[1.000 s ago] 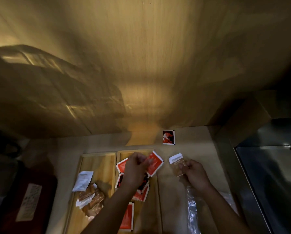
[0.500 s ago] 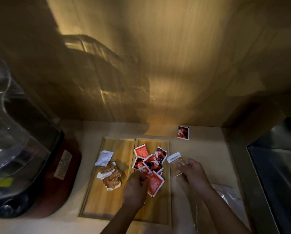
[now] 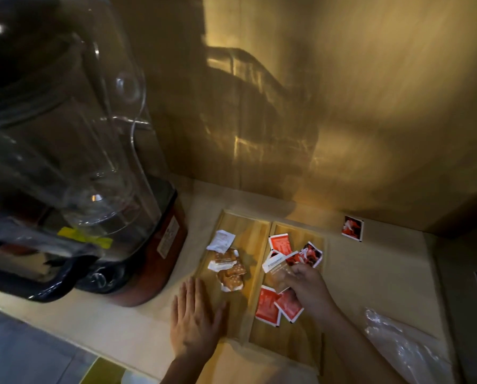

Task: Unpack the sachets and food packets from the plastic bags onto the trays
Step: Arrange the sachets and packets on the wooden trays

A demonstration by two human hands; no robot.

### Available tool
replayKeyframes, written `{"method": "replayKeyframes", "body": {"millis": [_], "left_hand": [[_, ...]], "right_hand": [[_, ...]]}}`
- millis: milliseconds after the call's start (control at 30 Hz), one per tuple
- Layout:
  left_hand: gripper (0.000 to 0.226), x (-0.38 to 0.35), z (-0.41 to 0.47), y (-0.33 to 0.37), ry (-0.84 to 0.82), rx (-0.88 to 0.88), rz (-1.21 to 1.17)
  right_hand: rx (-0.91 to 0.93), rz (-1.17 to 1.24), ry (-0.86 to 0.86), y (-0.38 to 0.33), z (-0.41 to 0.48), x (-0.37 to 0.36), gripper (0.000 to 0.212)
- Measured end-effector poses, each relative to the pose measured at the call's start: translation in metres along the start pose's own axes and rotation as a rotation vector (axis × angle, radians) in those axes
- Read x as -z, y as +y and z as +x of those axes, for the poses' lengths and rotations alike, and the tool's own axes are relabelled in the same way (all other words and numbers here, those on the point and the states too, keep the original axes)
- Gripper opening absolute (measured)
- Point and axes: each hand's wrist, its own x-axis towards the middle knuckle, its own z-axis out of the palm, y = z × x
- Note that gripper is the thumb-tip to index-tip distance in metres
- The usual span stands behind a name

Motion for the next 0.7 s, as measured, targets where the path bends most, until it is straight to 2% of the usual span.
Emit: {"method": "replayKeyframes", "body": {"millis": [233,333,433,533,700], "left_hand": [[0.082,-0.008,0.004,-0.020,-0.201,-0.024,0.094],[0.079,-0.008,0.003,-0.022,-0.180,-0.034,0.094],[0.077,-0.013,0.005,-0.024,-0.136,-0.034,0.105],[0.077,-0.014,0.006,-0.023,-0.166,-0.038,0.107],[0.081,-0.021,0.007,-0.028,-0.113,-0.047,0.123]], "right_hand": [[-0.060,-0.132,-0.132,0.001,0.004,-0.053,0.029],[-0.065,-0.135,-0.170,-0.005,0.005,-0.067,0.018],[-0.089,-0.236,-0.162,-0.007,0.013,-0.076,0.017],[-0.075,-0.362,-0.125,-0.002,0.021,-0.076,0.011],[-0.018,-0.538,-0.015,-0.001,0.026,-0.065,0.021]]}}
